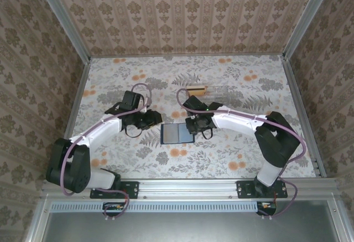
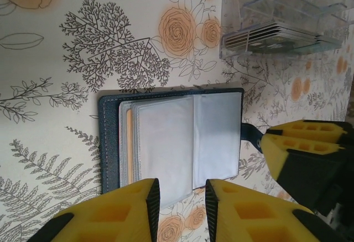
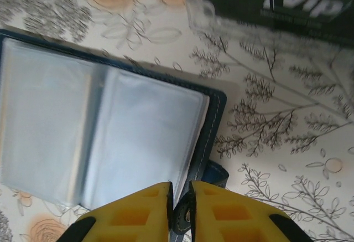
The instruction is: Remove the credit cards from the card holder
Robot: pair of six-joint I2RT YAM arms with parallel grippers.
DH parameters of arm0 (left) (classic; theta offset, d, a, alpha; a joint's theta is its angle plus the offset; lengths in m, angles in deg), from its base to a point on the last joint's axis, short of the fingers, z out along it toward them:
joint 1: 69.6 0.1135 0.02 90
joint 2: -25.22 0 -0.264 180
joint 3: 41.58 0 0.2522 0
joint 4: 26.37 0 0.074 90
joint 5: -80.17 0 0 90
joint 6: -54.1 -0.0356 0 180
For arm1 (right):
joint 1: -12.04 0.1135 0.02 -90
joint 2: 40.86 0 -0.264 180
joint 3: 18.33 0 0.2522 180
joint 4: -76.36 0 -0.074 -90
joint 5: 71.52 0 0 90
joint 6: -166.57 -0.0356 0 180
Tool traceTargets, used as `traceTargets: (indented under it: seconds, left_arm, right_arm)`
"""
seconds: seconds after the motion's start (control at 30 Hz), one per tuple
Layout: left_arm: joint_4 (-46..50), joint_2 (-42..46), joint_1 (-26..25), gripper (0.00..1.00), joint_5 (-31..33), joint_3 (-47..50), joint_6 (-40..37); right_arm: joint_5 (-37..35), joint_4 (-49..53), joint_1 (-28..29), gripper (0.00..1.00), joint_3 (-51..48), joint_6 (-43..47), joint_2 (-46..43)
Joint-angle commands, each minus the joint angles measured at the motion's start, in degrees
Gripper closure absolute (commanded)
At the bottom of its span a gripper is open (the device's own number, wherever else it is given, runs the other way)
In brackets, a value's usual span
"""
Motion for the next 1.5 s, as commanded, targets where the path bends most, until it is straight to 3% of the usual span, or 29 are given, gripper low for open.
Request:
traceTargets:
  seconds: [0.0,0.47,1.27,1.47]
  left_arm:
    - [-1.6,-1.0,-0.9,0.69,0.5,1.4,0.5]
    - [-6.6,-7.3,-2.2,0.71,-2.0,3.1,0.9]
    - [-7.2,-15.0,-6.4,0.74,-2.2,1.0,0.3]
    - [-10.9,-15.7,-7.0,0.63,-4.9,1.1,1.7]
  right_arm:
    - [1.4,-1.1,0.3,0.83,-0.8,-3.6,1.6]
    - [1.3,-2.8,1.7,0.89,-2.6,-5.9,6.7]
    - [2.1,-3.2,1.9,0.89,-2.8,-6.5,7.2]
    - [2.5,-3.4,1.9,0.88,-2.6,-6.7,7.5]
